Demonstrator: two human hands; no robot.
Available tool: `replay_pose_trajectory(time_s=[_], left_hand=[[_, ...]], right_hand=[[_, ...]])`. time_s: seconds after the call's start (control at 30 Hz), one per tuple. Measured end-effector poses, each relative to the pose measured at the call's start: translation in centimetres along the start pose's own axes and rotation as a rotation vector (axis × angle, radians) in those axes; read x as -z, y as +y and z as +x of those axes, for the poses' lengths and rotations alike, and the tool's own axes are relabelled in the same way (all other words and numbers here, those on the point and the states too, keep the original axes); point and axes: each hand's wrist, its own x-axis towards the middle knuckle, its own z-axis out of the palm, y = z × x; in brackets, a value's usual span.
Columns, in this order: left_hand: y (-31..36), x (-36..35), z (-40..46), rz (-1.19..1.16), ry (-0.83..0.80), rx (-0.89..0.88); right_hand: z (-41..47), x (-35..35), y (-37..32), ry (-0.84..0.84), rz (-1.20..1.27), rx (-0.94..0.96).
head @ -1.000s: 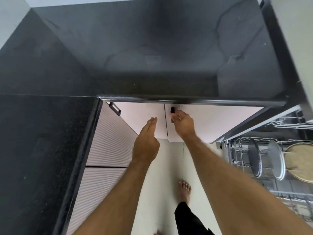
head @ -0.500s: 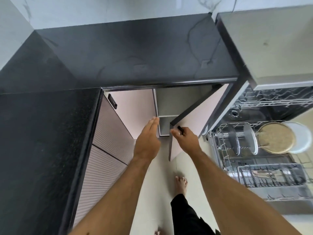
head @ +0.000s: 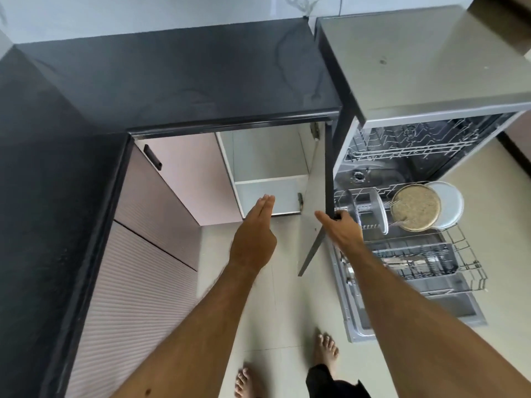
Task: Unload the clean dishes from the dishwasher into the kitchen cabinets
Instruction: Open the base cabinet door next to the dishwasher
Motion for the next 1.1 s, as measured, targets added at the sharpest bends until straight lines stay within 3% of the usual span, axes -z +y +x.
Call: replay_pose_trajectory(time_s=[0.27,0.63,0.83,1.1], left_hand=[[6.5,-5.3,0.1,0.02,-0.064,-0.027],[9.2,-6.9,-0.3,0.06,-0.078,0.012],[9.2,-6.2,-1.7,0.08,-0.08,-0.056],[10.6,-5.8,-5.5,0.092,-0.148,-0.175]], right_hand=[[2.4,6.0,3.4,-0.009,-0.038,0.051],[4.2,10.4,5.4,-0.062,-0.098,0.129],[0.3,9.5,7.7,-0.035,0.024,-0.005],[-7.4,11.0,12.1,-0.082,-0.211,0.044]])
